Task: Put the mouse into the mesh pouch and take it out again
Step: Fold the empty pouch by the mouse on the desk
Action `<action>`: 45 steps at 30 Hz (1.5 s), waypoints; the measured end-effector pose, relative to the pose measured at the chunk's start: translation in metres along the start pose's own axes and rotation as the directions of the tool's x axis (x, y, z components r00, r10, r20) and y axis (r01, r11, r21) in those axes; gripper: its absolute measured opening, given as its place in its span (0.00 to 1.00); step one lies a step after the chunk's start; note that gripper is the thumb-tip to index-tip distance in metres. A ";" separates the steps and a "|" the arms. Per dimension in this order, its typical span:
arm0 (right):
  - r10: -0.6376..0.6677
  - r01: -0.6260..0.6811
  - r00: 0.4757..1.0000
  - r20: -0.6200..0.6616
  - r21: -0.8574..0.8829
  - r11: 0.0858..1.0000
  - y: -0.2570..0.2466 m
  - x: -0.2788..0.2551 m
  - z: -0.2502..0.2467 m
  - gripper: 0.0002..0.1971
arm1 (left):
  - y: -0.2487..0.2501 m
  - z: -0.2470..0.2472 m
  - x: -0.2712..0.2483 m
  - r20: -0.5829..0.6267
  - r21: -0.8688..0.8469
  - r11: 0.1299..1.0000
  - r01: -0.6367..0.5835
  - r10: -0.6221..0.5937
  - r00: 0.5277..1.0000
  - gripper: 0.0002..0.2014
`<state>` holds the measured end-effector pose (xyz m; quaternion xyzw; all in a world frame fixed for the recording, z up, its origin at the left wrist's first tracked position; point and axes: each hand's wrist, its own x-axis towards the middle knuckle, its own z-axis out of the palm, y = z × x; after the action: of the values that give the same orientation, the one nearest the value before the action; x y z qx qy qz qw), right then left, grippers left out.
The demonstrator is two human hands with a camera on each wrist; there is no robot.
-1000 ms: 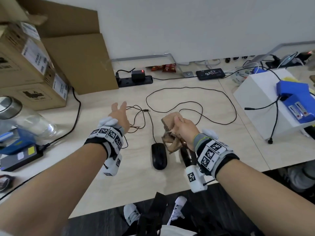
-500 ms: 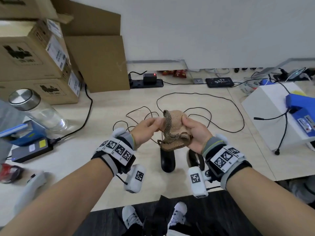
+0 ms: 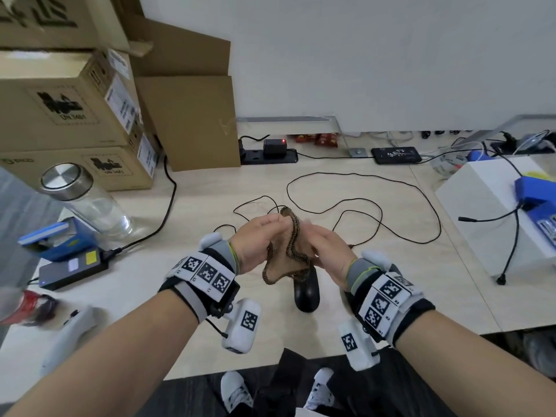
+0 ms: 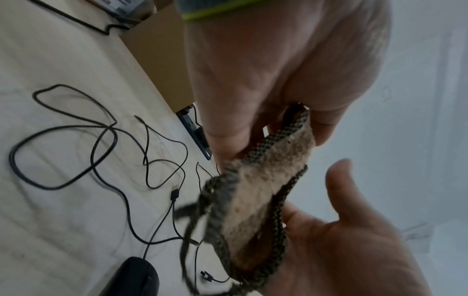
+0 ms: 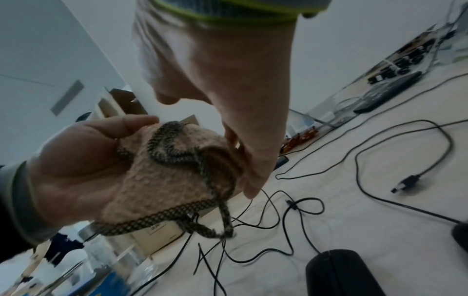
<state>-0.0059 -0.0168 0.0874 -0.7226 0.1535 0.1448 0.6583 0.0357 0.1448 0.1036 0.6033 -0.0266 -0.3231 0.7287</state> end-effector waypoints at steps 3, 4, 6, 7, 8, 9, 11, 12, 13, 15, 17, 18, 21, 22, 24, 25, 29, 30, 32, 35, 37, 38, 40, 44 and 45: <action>-0.043 0.044 0.999 0.008 -0.074 0.996 0.002 0.004 0.006 0.28 | 0.005 -0.003 -0.005 0.062 0.070 0.997 -0.010 0.006 0.998 0.11; -0.022 0.022 1.000 0.012 -0.060 0.998 0.002 0.006 0.007 0.25 | 0.006 -0.005 -0.006 0.073 0.089 0.996 -0.010 0.003 0.997 0.11; 0.027 -0.028 1.000 -0.011 -0.042 0.999 0.000 0.009 0.007 0.22 | 0.010 -0.010 -0.007 0.061 0.117 0.993 -0.006 -0.001 0.998 0.12; 0.034 -0.037 0.998 -0.049 -0.070 0.997 0.002 0.013 0.005 0.21 | 0.012 -0.012 -0.007 0.044 0.127 0.992 -0.002 -0.004 0.999 0.13; 0.027 -0.037 0.995 -0.095 -0.098 0.994 0.000 0.013 0.004 0.20 | 0.014 -0.015 -0.007 0.032 0.133 0.991 -0.004 0.000 0.999 0.12; 0.026 -0.043 0.988 -0.150 -0.110 0.993 0.001 0.014 0.002 0.18 | 0.016 -0.017 -0.006 0.026 0.139 0.990 -0.009 0.005 1.000 0.12; 0.067 -0.071 0.967 -0.246 -0.011 0.997 -0.004 0.014 -0.001 0.12 | 0.019 -0.021 -0.005 0.015 0.153 0.988 -0.025 0.023 1.000 0.12; 0.116 -0.091 0.953 -0.278 0.099 0.991 -0.007 0.014 -0.003 0.11 | 0.020 -0.023 -0.005 0.007 0.158 0.987 -0.034 0.033 0.999 0.13; 0.157 -0.097 0.940 -0.304 0.201 0.975 -0.010 0.015 -0.007 0.11 | 0.023 -0.025 -0.006 -0.015 0.162 0.986 -0.039 0.042 0.999 0.14; 0.175 -0.064 0.914 -0.365 0.297 0.953 -0.013 0.019 -0.016 0.12 | 0.024 -0.035 -0.006 -0.075 0.178 0.983 -0.049 0.063 0.995 0.17; 0.141 -0.020 0.902 -0.408 0.287 0.958 -0.016 0.021 -0.026 0.10 | 0.025 -0.043 -0.004 -0.111 0.215 0.975 -0.049 0.075 0.991 0.17; 0.119 0.001 0.905 -0.408 0.282 0.959 -0.020 0.022 -0.028 0.08 | 0.023 -0.048 -0.003 -0.110 0.236 0.970 -0.049 0.076 0.991 0.15; 0.079 0.023 0.952 -0.296 0.325 0.945 -0.034 0.020 -0.033 0.08 | 0.022 -0.053 -0.004 -0.046 0.304 0.952 -0.025 0.041 0.998 0.07; 0.056 0.022 0.971 -0.231 0.319 0.948 -0.040 0.019 -0.034 0.10 | 0.020 -0.055 -0.004 -0.004 0.339 0.941 0.002 -0.001 1.000 0.11; -0.003 0.028 0.996 -0.088 0.276 0.961 -0.056 0.014 -0.033 0.12 | 0.016 -0.059 -0.004 0.118 0.458 0.887 0.050 -0.117 0.986 0.34; -0.029 0.030 1.000 -0.008 0.255 0.966 -0.062 0.013 -0.032 0.12 | 0.015 -0.058 -0.005 0.177 0.513 0.856 0.065 -0.180 0.968 0.43; -0.043 -0.013 0.962 0.271 0.201 0.980 -0.076 0.015 -0.027 0.09 | 0.006 -0.038 -0.005 0.344 0.448 0.891 0.076 -0.250 0.905 0.49; -0.027 -0.032 0.950 0.311 0.181 0.983 -0.076 0.017 -0.025 0.10 | 0.002 -0.034 -0.004 0.357 0.426 0.903 0.054 -0.222 0.907 0.45; 0.004 -0.053 0.945 0.327 0.139 0.989 -0.076 0.020 -0.023 0.10 | -0.003 -0.024 -0.003 0.353 0.354 0.935 -0.004 -0.129 0.927 0.26; 0.056 -0.100 0.974 0.218 0.200 0.975 -0.075 0.026 -0.025 0.13 | -0.004 -0.014 -0.004 0.245 0.195 0.980 -0.035 -0.014 0.969 0.21; 0.120 -0.153 0.985 0.124 0.305 0.940 -0.070 0.029 -0.028 0.21 | -0.006 -0.012 -0.001 0.150 0.000 1.000 -0.017 0.017 0.988 0.28; 0.158 -0.185 0.982 0.104 0.348 0.919 -0.065 0.028 -0.029 0.26 | -0.006 -0.011 0.001 0.113 -0.066 0.998 -0.021 0.028 0.993 0.26; 0.239 -0.261 0.965 0.105 0.357 0.897 -0.047 0.026 -0.026 0.32 | -0.003 -0.008 0.002 0.060 -0.151 0.988 -0.035 0.044 0.997 0.16; 0.269 -0.316 0.945 0.184 0.311 0.897 -0.021 0.018 -0.013 0.33 | 0.000 -0.005 0.002 0.043 -0.157 0.987 -0.024 0.031 0.999 0.10; 0.256 -0.305 0.950 0.180 0.348 0.887 -0.018 0.017 -0.011 0.34 | 0.000 -0.005 0.001 0.041 -0.146 0.989 -0.009 0.015 0.999 0.10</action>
<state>0.0171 -0.0268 0.0980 -0.5441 0.2381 0.2533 0.7636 0.0389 0.1481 0.1019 0.5413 -0.0222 -0.3323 0.7720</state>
